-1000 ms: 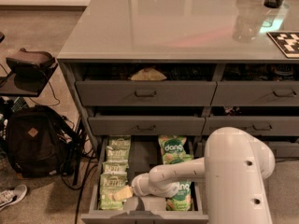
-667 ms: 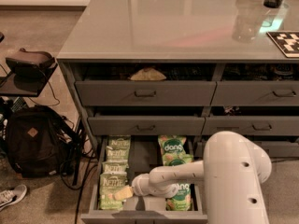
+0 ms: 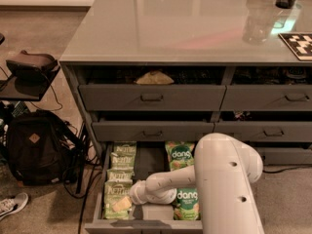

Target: Pick green jalapeno chip bag from bottom drawer and place on counter

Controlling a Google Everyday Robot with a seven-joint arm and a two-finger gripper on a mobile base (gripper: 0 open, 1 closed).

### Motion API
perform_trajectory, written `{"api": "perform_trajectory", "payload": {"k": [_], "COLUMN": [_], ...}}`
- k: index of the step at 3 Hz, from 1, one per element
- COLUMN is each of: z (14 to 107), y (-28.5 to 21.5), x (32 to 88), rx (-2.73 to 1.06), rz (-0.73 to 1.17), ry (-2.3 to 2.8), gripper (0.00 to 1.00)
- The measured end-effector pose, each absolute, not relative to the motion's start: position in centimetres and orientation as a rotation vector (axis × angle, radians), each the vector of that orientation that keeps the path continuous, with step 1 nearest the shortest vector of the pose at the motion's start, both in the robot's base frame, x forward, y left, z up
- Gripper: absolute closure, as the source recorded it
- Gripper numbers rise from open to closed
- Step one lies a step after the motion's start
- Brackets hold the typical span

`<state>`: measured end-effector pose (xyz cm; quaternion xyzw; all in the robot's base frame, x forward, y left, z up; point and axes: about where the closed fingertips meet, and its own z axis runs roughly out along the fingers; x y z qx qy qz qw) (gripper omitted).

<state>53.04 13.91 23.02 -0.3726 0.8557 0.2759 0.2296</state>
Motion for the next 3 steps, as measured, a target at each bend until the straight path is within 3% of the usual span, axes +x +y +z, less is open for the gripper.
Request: {"api": "perform_trajectory", "payload": {"k": [3], "z": [22.2], "y": [17.4], "x": [51.4], "rx": [-1.038], "rz": [0.704], "ry": [2.307], "gripper": [0.0]}}
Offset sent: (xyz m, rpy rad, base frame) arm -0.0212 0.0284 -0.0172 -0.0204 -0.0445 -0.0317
